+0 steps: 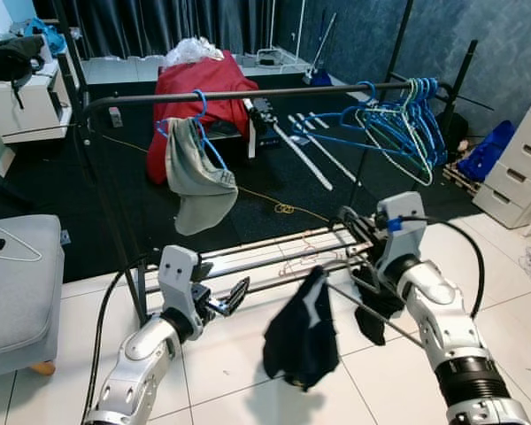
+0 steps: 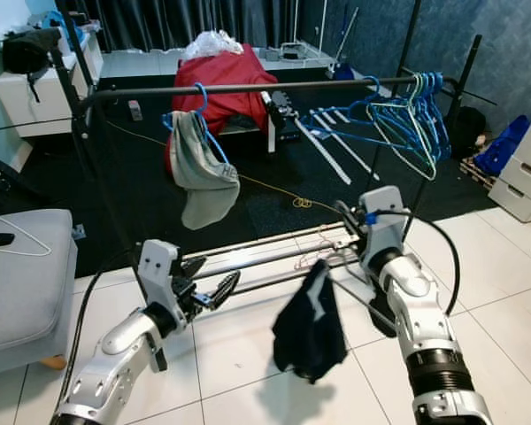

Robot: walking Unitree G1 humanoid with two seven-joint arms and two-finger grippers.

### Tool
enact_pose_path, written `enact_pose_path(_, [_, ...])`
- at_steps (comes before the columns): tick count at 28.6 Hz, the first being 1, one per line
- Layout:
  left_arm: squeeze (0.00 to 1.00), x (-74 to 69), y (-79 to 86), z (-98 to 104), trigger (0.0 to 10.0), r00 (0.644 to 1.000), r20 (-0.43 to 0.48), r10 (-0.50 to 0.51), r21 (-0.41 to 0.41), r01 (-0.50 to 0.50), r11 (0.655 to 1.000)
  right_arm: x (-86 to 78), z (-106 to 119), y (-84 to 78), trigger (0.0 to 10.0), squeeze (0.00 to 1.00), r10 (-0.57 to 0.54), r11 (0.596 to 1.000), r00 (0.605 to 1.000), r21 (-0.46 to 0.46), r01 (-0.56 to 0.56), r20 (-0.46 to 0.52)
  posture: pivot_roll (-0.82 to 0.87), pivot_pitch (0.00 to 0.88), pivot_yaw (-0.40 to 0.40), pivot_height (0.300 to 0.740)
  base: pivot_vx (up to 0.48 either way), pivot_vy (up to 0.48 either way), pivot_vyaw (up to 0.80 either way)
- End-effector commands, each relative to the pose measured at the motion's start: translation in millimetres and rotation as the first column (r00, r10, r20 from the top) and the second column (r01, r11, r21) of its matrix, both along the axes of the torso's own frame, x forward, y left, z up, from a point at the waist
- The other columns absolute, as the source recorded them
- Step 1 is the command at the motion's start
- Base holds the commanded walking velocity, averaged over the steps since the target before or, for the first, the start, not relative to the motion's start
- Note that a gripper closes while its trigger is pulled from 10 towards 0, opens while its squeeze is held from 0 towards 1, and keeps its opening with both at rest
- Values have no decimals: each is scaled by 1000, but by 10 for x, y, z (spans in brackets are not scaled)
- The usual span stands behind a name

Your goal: Hang hanger

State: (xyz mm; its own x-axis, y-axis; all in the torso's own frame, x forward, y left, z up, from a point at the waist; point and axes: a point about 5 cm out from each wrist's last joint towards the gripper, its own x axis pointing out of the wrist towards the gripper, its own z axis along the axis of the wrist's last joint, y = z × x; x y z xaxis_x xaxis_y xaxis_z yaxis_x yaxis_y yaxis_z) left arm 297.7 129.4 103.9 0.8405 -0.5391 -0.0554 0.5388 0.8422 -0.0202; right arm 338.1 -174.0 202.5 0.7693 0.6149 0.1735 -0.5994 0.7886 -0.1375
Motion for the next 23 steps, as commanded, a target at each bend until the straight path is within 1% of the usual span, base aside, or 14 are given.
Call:
enact_pose_path(1, [0, -71, 13, -170, 10000, 996, -81, -26, 54, 30, 998, -96, 92, 92, 10000, 0, 148, 989, 989, 21, -148, 14, -103, 46, -41, 740, 0, 0, 0])
enact_pose_path(2, [0, -81, 7, -187, 10000, 995, -93, -23, 45, 28, 999, -152, 132, 143, 10000, 0, 234, 972, 972, 22, -234, 10, -104, 47, -40, 740, 0, 0, 0])
enact_pose_path(3, [0, -81, 7, -187, 10000, 995, -93, -23, 45, 28, 999, -152, 132, 143, 10000, 0, 234, 972, 972, 22, -234, 10, -104, 47, -40, 740, 0, 0, 0])
enact_pose_path(4, [0, -76, -18, -168, 10000, 996, -86, -24, 9, 25, 1000, -210, 202, 202, 10000, 0, 330, 943, 944, 36, -330, 6, -104, 47, -41, 740, 0, 0, 0])
enact_pose_path(8, [0, -76, -30, -166, 10000, 996, -86, -34, 0, 34, 999, -222, 223, 215, 10000, 0, 354, 934, 935, 43, -354, 6, -104, 47, -41, 740, 0, 0, 0])
enact_pose_path(11, [0, -87, -40, -130, 10000, 997, -52, -60, -19, 59, 998, -255, 279, 218, 10000, 0, 423, 905, 906, 56, -422, -4, -106, 47, -43, 740, 0, 0, 0])
enact_pose_path(14, [0, -87, -40, -130, 10000, 997, -52, -60, -19, 59, 998, -255, 279, 218, 10000, 0, 423, 905, 906, 56, -422, -4, -106, 47, -43, 740, 0, 0, 0])
enact_pose_path(16, [0, -80, 90, 12, 10000, 999, 46, -18, -100, 22, 995, -264, 303, 120, 10000, 0, 463, 886, 886, 37, -463, -21, -107, 49, -47, 740, 0, 0, 0])
enact_pose_path(17, [0, -80, 90, 12, 10000, 999, 46, -18, -100, 22, 995, -264, 303, 120, 10000, 0, 463, 886, 886, 37, -463, -21, -107, 49, -47, 740, 0, 0, 0])
enact_pose_path(18, [0, -91, 192, 81, 10000, 996, 91, 14, -141, -1, 990, -264, 308, 54, 10000, 0, 469, 883, 883, 31, -469, -28, -106, 49, -48, 740, 0, 0, 0])
enact_pose_path(20, [0, -91, 192, 81, 10000, 996, 91, 14, -141, -1, 990, -264, 308, 54, 10000, 0, 469, 883, 883, 31, -469, -28, -106, 49, -48, 740, 0, 0, 0])
enact_pose_path(21, [0, -117, 289, 140, 10000, 992, 120, 43, -189, -20, 982, -270, 313, 6, 10000, 0, 477, 879, 878, 36, -476, -34, -106, 49, -48, 740, 0, 0, 0])
enact_pose_path(22, [0, -117, 289, 140, 10000, 992, 120, 43, -189, -20, 982, -270, 313, 6, 10000, 0, 477, 879, 878, 36, -476, -34, -106, 49, -48, 740, 0, 0, 0])
enact_pose_path(23, [0, -155, 448, 176, 10000, 985, 151, 89, -214, -56, 975, -288, 302, -29, 10000, 0, 495, 869, 868, 30, -494, -48, -105, 48, -48, 740, 0, 0, 0])
